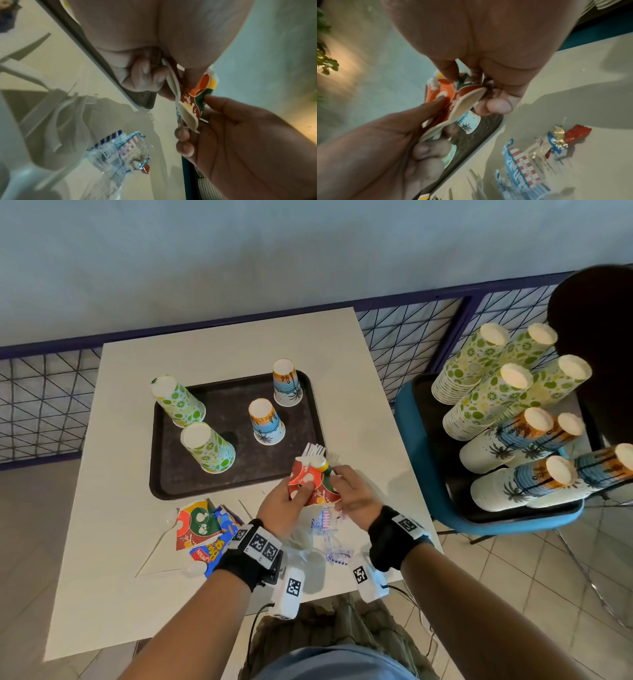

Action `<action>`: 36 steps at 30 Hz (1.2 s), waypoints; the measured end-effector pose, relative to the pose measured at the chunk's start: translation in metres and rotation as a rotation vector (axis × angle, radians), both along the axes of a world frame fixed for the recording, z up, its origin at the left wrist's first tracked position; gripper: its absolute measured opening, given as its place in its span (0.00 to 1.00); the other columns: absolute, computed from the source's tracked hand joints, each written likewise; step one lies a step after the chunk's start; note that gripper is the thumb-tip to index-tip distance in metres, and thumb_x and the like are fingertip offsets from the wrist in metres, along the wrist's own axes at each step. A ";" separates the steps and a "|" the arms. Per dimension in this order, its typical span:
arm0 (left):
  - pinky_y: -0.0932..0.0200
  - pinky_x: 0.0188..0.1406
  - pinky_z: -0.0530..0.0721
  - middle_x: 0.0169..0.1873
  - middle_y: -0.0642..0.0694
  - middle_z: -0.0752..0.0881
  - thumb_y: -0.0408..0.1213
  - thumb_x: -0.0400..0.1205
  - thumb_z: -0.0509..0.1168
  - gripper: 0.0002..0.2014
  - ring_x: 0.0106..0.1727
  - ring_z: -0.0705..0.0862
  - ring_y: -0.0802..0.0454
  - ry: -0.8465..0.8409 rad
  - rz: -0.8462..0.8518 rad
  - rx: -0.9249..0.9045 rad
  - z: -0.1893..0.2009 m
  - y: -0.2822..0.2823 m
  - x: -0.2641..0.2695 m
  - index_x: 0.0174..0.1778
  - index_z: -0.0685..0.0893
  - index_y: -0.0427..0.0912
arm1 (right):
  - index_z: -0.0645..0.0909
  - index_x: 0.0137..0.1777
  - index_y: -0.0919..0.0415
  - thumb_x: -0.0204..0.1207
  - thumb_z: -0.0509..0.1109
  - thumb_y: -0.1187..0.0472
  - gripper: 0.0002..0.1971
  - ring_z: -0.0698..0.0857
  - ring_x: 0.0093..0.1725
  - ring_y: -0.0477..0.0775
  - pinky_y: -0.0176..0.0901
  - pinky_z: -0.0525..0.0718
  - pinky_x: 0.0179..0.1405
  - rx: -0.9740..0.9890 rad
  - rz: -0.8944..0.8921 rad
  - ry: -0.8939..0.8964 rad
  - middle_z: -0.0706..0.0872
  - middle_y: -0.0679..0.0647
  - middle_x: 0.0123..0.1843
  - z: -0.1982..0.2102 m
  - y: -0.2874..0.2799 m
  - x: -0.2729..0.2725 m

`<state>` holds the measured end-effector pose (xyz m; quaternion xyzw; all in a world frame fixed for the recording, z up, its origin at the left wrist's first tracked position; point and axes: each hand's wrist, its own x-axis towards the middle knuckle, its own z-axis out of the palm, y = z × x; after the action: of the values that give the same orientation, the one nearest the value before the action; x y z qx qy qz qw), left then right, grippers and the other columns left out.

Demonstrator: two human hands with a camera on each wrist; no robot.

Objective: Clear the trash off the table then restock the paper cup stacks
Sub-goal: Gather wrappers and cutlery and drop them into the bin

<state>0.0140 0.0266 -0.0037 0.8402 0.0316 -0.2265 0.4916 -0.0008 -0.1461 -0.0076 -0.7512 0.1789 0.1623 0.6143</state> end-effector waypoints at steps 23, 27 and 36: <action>0.62 0.46 0.79 0.51 0.52 0.91 0.51 0.91 0.64 0.15 0.49 0.87 0.56 0.050 0.183 0.065 -0.026 0.062 -0.025 0.67 0.87 0.48 | 0.73 0.80 0.50 0.80 0.72 0.54 0.28 0.74 0.73 0.66 0.53 0.79 0.76 -0.793 0.479 0.151 0.63 0.59 0.76 -0.050 -0.007 -0.029; 0.70 0.44 0.76 0.47 0.59 0.90 0.51 0.91 0.64 0.11 0.47 0.84 0.68 0.062 0.152 0.055 -0.027 0.060 -0.026 0.63 0.86 0.53 | 0.80 0.70 0.52 0.82 0.73 0.55 0.17 0.81 0.63 0.63 0.51 0.84 0.69 -0.857 0.448 0.139 0.67 0.58 0.71 -0.057 -0.002 -0.028; 0.57 0.54 0.79 0.48 0.55 0.91 0.51 0.91 0.63 0.12 0.52 0.88 0.53 0.094 0.134 0.054 -0.026 0.051 -0.033 0.62 0.87 0.51 | 0.85 0.62 0.55 0.86 0.65 0.58 0.10 0.88 0.60 0.60 0.44 0.85 0.62 -0.825 0.455 0.126 0.89 0.57 0.62 -0.058 -0.008 -0.021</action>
<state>-0.0193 0.0779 -0.0292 0.8377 0.1172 -0.2312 0.4808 -0.0221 -0.1537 -0.0653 -0.9412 0.0962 0.2535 0.2015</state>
